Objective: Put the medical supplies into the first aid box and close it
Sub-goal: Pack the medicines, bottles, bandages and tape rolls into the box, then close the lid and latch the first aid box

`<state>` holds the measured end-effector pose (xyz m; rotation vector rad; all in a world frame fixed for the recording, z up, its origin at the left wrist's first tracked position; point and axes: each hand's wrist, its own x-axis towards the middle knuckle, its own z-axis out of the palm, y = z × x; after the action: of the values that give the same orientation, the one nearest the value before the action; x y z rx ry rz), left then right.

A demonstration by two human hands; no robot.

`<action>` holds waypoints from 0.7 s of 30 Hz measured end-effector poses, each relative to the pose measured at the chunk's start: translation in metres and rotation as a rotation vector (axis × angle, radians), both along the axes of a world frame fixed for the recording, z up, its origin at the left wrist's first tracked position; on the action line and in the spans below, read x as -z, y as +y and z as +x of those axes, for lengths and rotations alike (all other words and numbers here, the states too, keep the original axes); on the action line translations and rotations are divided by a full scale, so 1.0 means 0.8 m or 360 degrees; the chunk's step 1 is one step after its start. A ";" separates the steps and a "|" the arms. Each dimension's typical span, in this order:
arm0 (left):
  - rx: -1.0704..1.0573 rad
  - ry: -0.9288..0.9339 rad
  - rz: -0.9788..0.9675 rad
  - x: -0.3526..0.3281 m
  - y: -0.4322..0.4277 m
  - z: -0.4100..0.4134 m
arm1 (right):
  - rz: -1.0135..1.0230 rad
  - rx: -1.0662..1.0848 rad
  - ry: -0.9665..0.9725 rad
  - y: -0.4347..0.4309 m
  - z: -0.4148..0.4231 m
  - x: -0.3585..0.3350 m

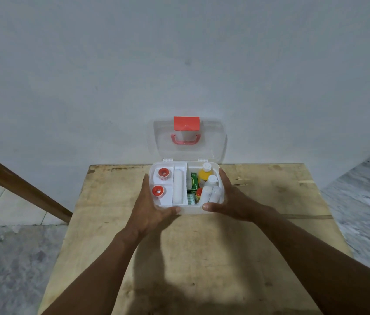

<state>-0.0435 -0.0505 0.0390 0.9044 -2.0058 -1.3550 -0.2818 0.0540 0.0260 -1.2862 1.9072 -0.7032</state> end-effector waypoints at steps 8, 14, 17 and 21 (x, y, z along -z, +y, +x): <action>-0.0163 -0.0009 0.0041 0.000 0.017 0.007 | 0.0253 0.0122 0.0182 0.017 0.010 -0.036; -0.0156 -0.0006 0.0051 0.003 0.013 0.008 | -0.0180 0.0440 0.0873 -0.007 -0.002 -0.093; -0.0153 -0.0017 0.0044 0.007 0.012 0.008 | -0.0419 0.0347 0.1086 -0.042 0.006 -0.127; -0.0142 -0.0011 0.0002 0.006 0.013 0.005 | -0.0519 0.0125 0.1292 -0.093 0.019 -0.160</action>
<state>-0.0392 -0.0404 0.0341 0.9880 -1.9461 -1.3060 -0.2668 -0.0207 0.1541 -1.9117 2.5610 -0.5901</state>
